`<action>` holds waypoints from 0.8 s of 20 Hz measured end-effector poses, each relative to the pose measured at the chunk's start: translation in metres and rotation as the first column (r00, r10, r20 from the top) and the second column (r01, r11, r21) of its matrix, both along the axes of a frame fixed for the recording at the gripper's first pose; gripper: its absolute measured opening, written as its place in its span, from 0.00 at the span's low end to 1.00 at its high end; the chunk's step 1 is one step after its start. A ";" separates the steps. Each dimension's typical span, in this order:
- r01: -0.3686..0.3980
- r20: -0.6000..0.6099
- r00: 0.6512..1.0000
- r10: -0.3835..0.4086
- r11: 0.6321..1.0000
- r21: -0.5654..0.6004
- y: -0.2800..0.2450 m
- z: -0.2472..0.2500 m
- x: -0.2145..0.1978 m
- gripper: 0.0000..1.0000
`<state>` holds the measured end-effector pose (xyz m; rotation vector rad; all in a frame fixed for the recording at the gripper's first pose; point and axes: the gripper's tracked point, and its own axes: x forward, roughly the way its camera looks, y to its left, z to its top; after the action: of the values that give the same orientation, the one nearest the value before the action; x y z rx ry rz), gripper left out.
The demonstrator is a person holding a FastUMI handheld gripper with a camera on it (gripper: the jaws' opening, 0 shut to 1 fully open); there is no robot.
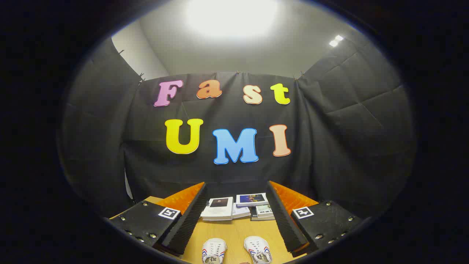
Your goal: Open the storage box then place both shoes into the box .Put the left shoe in first, then the right shoe, with the right side of both shoes facing outward in a uniform manner.
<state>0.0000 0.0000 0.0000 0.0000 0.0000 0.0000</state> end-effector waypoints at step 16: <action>-0.043 -0.031 0.999 0.044 0.998 0.039 0.012 -0.016 -0.006 0.96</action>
<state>-0.0060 0.0119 -0.0157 0.0383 0.0315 0.0438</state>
